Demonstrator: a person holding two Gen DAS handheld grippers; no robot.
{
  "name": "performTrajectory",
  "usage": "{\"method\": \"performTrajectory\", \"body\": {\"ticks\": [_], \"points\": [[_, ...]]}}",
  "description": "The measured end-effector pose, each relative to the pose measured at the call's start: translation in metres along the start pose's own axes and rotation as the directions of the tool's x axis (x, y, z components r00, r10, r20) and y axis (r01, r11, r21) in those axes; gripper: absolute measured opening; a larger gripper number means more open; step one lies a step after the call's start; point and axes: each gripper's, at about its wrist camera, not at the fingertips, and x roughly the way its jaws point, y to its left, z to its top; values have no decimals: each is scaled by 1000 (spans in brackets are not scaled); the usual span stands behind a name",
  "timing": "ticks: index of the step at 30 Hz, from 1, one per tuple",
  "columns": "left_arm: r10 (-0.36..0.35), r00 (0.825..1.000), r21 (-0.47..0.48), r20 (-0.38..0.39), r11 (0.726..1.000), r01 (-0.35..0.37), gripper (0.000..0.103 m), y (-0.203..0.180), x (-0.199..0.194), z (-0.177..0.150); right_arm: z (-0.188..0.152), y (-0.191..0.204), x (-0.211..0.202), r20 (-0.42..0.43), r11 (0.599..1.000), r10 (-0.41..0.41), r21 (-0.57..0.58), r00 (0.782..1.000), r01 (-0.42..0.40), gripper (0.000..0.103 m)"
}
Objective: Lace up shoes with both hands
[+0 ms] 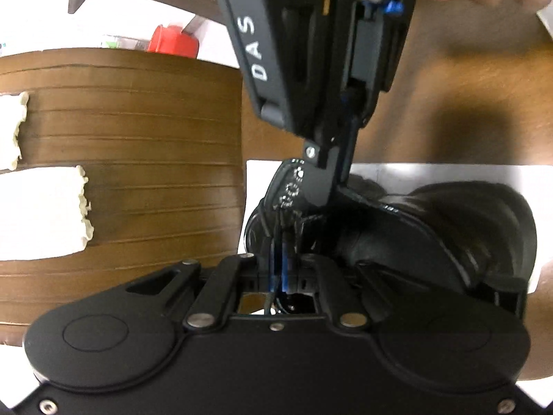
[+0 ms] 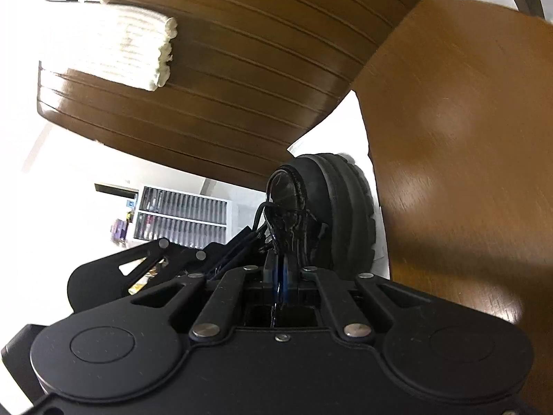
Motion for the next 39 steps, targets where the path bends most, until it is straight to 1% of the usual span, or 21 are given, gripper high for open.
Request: {"method": "performTrajectory", "body": {"ticks": [3, 9, 16, 27, 29, 33, 35, 37, 38, 39], "points": [[9, 1000, 0, 2, 1000, -9, 5, -2, -3, 0, 1, -1, 0, -2, 1000, 5, 6, 1000, -5, 2], [-3, 1000, -8, 1, 1000, 3, 5, -7, -5, -4, 0, -2, 1, -1, 1000, 6, 6, 1000, -6, 2], [-12, 1000, -13, 13, 1000, 12, 5, -3, 4, -3, 0, -1, 1, -2, 1000, 5, -2, 1000, -5, 2], [-11, 1000, 9, 0, 1000, 11, 5, -2, 21, -1, 0, 1, 0, -3, 1000, 0, -16, 1000, 0, 2], [-12, 1000, 8, 1, 1000, 12, 5, -2, 24, 0, -2, 5, -1, 4, 999, -15, -47, 1000, 15, 2], [3, 1000, 22, 3, 1000, -3, 5, -4, 33, 5, -7, 20, -1, 24, 987, -57, -149, 998, 60, 3], [5, 1000, 20, 2, 1000, -5, 5, -3, 35, 6, -11, 30, -1, 41, 968, -87, -232, 995, 94, 3], [9, 1000, 24, 5, 1000, -9, 5, -3, 38, 5, -17, 42, -2, 68, 936, -115, -327, 991, 131, 4], [9, 1000, 19, 5, 1000, -9, 5, -3, 38, 4, -18, 43, -6, 89, 935, -112, -329, 990, 136, 4], [8, 1000, 8, 2, 1000, -8, 5, -2, 39, 3, -15, 38, -12, 111, 951, -91, -286, 990, 119, 5]]}}
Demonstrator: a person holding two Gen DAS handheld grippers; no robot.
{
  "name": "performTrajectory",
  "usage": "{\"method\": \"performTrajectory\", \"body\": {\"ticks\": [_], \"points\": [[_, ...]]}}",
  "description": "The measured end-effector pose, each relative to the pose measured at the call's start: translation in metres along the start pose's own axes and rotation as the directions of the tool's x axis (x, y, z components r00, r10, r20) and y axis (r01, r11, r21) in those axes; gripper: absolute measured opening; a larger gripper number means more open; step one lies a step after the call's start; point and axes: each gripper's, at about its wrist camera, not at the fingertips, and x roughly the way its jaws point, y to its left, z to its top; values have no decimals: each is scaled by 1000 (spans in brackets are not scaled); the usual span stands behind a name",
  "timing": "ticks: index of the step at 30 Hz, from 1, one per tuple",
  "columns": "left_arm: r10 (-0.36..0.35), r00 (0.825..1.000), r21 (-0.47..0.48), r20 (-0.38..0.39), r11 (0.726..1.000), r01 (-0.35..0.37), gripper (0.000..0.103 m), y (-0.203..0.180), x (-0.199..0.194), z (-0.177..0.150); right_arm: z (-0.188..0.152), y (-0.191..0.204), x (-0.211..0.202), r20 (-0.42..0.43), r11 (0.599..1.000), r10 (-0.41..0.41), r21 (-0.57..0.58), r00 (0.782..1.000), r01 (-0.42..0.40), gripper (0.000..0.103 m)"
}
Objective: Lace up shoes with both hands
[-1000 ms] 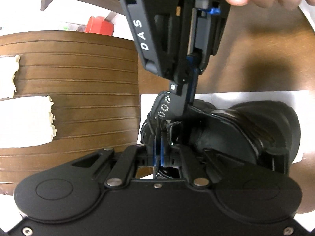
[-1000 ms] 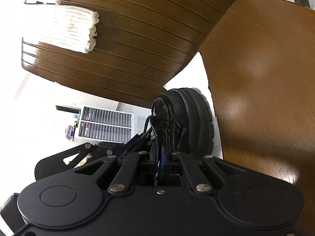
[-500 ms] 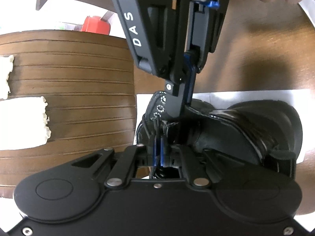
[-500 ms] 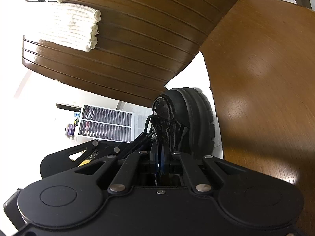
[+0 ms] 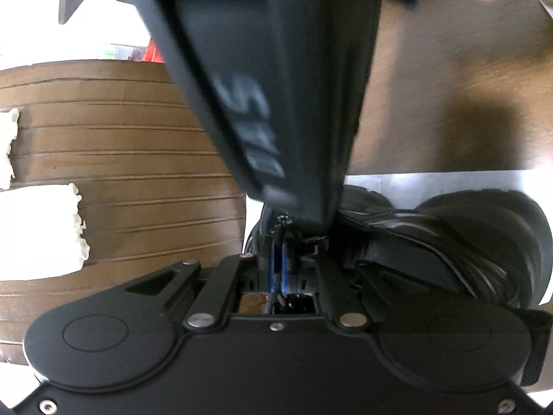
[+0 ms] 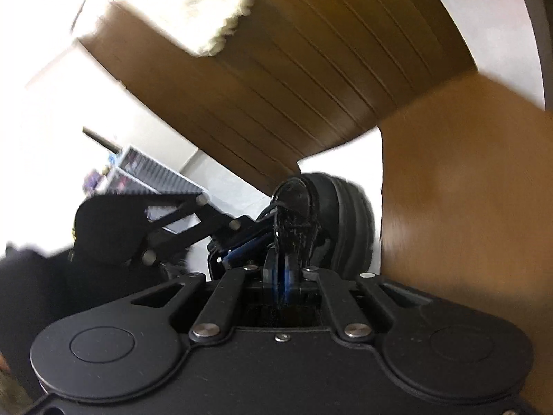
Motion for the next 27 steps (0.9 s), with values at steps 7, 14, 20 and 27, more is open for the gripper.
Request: {"method": "performTrajectory", "body": {"ticks": [7, 14, 20, 27], "points": [[10, 1000, -47, 5, 999, -9, 6, -2, -4, -5, 7, -47, -15, 140, 923, 86, 361, 986, -132, 39], [25, 1000, -42, 8, 999, -25, 6, 4, -5, 5, -16, -79, 26, 144, 711, 184, 664, 972, -233, 37], [24, 1000, -48, 13, 999, -24, 6, 7, -10, 6, -17, -70, 42, 146, 705, 178, 671, 973, -230, 10], [29, 1000, -69, 13, 997, -28, 20, 11, -11, 3, -16, -64, 39, 148, 735, 145, 646, 978, -206, 2]]}}
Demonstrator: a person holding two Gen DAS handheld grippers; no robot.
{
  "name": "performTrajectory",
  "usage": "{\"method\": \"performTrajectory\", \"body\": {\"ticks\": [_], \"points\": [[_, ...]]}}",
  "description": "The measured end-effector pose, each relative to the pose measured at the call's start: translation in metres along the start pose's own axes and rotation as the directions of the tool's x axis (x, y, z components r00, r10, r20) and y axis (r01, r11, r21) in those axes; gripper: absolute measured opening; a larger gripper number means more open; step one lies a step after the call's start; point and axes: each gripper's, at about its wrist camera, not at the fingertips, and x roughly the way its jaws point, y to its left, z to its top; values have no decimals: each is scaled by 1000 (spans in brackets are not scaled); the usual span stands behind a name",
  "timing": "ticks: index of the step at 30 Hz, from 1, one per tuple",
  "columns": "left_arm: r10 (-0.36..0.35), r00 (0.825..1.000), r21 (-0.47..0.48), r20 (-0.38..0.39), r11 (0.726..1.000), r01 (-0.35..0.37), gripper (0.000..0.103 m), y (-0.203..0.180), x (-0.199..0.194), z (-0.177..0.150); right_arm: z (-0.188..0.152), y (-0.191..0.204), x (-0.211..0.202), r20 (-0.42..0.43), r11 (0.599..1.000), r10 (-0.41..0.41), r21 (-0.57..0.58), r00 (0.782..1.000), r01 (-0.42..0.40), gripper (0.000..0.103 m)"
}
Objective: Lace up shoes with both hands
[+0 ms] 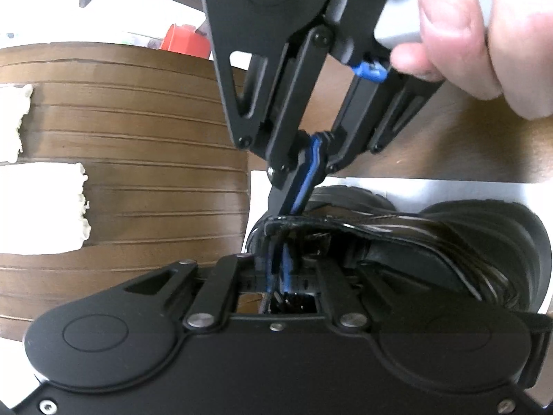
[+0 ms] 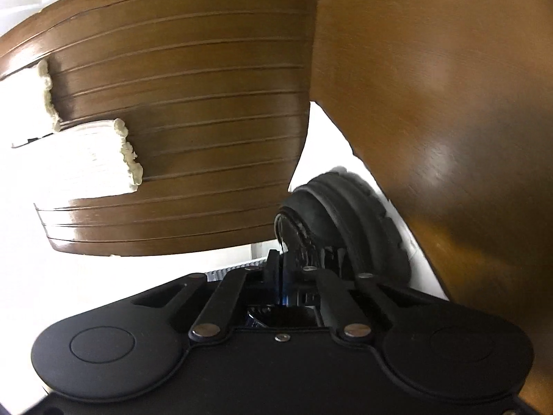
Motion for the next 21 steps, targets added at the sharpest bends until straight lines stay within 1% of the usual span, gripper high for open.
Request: {"method": "performTrajectory", "body": {"ticks": [1, 2, 3, 4, 5, 6, 7, 9, 10, 12, 14, 15, 17, 18, 19, 20, 21], "points": [[4, 1000, -2, 0, 1000, -4, 31, 0, -3, -3, 0, 3, -3, 16, 1000, -9, -19, 1000, 9, 2], [8, 1000, -20, -3, 1000, -8, 46, 2, -7, -5, 2, 6, -7, 33, 999, -17, -45, 999, 18, 2], [17, 1000, -59, -7, 998, -17, 80, 6, -15, -11, 3, 11, -11, 50, 996, -24, -82, 998, 29, 2], [32, 999, -112, 5, 993, -31, 91, 13, -26, -17, 5, 16, -16, 68, 992, -32, -120, 997, 40, 2], [45, 999, -164, 27, 986, -40, 91, 21, -36, -21, 6, 21, -21, 88, 986, -37, -158, 995, 51, 2], [29, 999, -203, 37, 979, -21, 91, 27, -43, -24, 8, 27, -27, 110, 978, -41, -198, 993, 62, 2], [2, 999, -268, 53, 963, 12, 91, 37, -50, -27, 9, 33, -34, 133, 969, -41, -236, 990, 72, 2], [-11, 995, -362, 95, 931, 45, 91, 50, -56, -26, 11, 43, -45, 161, 954, -29, -291, 987, 76, 2], [-12, 994, -379, 112, 924, 54, 91, 52, -57, -21, 12, 51, -53, 175, 941, -17, -329, 984, 75, 2], [-20, 990, -367, 143, 928, 72, 91, 50, -54, -2, 12, 63, -66, 191, 920, 7, -387, 982, 69, 2], [-43, 986, -378, 161, 920, 102, 91, 48, -43, 15, 8, 78, -79, 199, 890, 39, -453, 979, 57, 2], [-50, 985, -392, 163, 913, 111, 89, 47, -38, 22, 6, 83, -84, 202, 876, 51, -480, 978, 53, 2], [-61, 986, -435, 158, 892, 125, 76, 47, -27, 37, 1, 97, -96, 209, 833, 72, -551, 975, 56, 2], [-74, 985, -463, 156, 875, 139, 46, 48, -22, 40, -1, 101, -101, 215, 816, 79, -575, 973, 60, 2], [-84, 985, -489, 152, 859, 149, 10, 50, -20, 40, -2, 105, -105, 218, 801, 82, -596, 973, 66, 2], [-97, 984, -521, 150, 838, 162, 3, 50, -18, 39, -2, 107, -107, 220, 789, 81, -610, 972, 72, 2], [-111, 981, -549, 158, 816, 180, 3, 52, -16, 38, -1, 108, -109, 225, 786, 81, -614, 971, 77, 2]]}}
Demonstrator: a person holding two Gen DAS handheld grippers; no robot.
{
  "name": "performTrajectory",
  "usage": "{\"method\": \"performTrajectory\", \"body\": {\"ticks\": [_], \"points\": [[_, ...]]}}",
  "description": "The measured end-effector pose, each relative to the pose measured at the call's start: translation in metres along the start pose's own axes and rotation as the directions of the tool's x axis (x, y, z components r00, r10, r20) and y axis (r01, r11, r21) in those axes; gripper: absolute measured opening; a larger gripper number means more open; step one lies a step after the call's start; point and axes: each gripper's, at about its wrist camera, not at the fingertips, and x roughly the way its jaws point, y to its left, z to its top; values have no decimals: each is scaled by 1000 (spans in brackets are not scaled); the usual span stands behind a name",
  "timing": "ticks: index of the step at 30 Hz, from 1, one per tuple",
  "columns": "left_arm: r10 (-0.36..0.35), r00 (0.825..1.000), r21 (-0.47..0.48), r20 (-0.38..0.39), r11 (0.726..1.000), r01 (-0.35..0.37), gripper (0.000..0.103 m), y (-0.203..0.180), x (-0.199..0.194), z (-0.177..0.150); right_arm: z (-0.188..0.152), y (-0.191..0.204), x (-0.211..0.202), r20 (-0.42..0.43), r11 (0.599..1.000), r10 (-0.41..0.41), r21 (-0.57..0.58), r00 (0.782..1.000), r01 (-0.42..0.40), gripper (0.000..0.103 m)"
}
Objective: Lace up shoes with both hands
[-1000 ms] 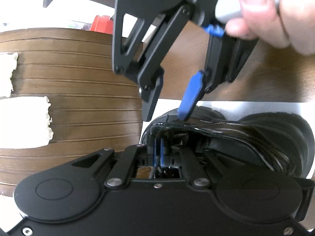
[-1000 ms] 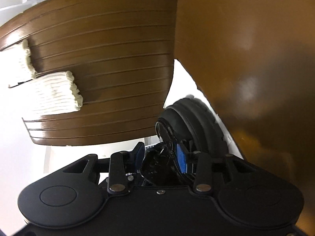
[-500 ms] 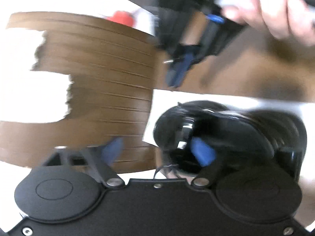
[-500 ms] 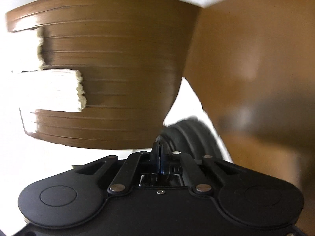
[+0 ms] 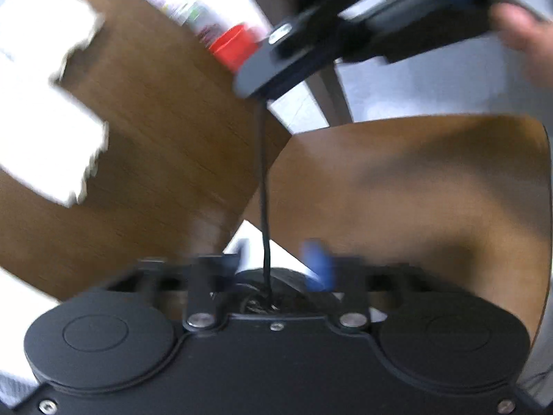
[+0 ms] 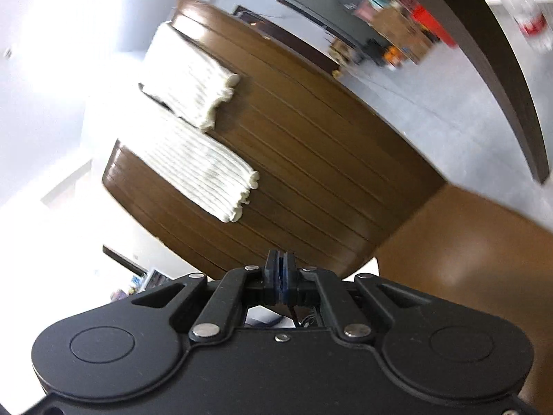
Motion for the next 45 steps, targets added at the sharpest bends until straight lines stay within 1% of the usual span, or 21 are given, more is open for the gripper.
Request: {"method": "performTrajectory", "body": {"ticks": [2, 5, 7, 8, 9, 11, 16, 17, 19, 22, 25, 27, 29, 31, 34, 35, 36, 41, 42, 44, 45], "points": [[-27, 999, -55, 16, 998, 28, 3, 1, -3, 1, 2, 0, -2, 7, 1000, -6, -11, 1000, 6, 2], [-31, 999, -146, 31, 989, 35, 3, 6, -8, -1, 2, 0, -5, 40, 999, -39, -21, 998, 40, 4], [-40, 998, -262, 41, 964, 49, 3, 17, -10, -3, 1, 0, -5, 68, 995, -80, -45, 994, 83, 23], [-47, 998, -289, 46, 956, 58, 3, 20, -10, -4, 0, 0, -3, 65, 994, -83, -61, 994, 87, 45], [-53, 997, -311, 53, 948, 67, 3, 23, -10, -4, -1, 0, -1, 55, 995, -73, -66, 996, 77, 54], [-59, 996, -333, 65, 940, 78, 3, 23, -10, -5, -3, -1, 3, 5, 998, -27, -64, 1000, 27, 54], [-47, 994, -327, 100, 942, 78, 3, 20, -12, -9, -15, -1, 23, -64, 997, -35, -71, 997, 30, 53], [-41, 994, -322, 104, 944, 72, 3, 18, -13, -9, -16, -5, 34, -97, 998, -53, -49, 994, 49, 53], [-36, 993, -306, 111, 950, 68, 3, 13, -15, -12, -19, -18, 49, -155, 997, -17, 67, 988, 27, 53], [-40, 993, -284, 111, 956, 70, 3, 7, -18, -16, -20, -28, 58, -155, 986, 28, 168, 988, -2, 53], [-28, 993, -274, 116, 960, 59, 3, 6, -22, -19, -21, -29, 63, -159, 980, 41, 198, 986, -9, 51], [-26, 993, -271, 119, 961, 58, 3, 6, -25, -20, -24, -33, 67, -181, 974, 43, 225, 983, -1, 43], [-19, 993, -246, 118, 968, 48, 3, 4, -27, -22, -29, -39, 72, -215, 971, 17, 237, 977, 35, 43], [-21, 993, -232, 116, 972, 48, 3, 3, -29, -23, -34, -45, 75, -228, 962, 25, 271, 973, 38, 42], [-24, 993, -210, 112, 976, 48, 3, -1, -31, -25, -36, -46, 77, -222, 961, 32, 276, 975, 32, 32], [-25, 994, -202, 108, 978, 46, 3, -3, -31, -26, -36, -46, 77, -216, 963, 29, 268, 976, 31, 15], [-27, 994, -196, 102, 979, 46, 3, -5, -31, -28, -36, -45, 77, -209, 967, 20, 254, 978, 35, 3], [-30, 995, -204, 94, 978, 49, 4, -7, -31, -32, -31, -28, 66, -172, 994, -28, 103, 985, 47, 3], [-29, 995, -201, 96, 978, 48, 5, -8, -32, -33, -30, -22, 64, -159, 997, -46, 55, 986, 55, 3], [-3, 993, -232, 117, 972, 30, 25, -4, -40, -38, -30, -11, 60, -131, 997, -75, -30, 989, 72, 3], [15, 992, -255, 128, 967, 18, 44, -1, -46, -41, -29, -9, 58, -120, 996, -80, -45, 990, 75, 3]]}}
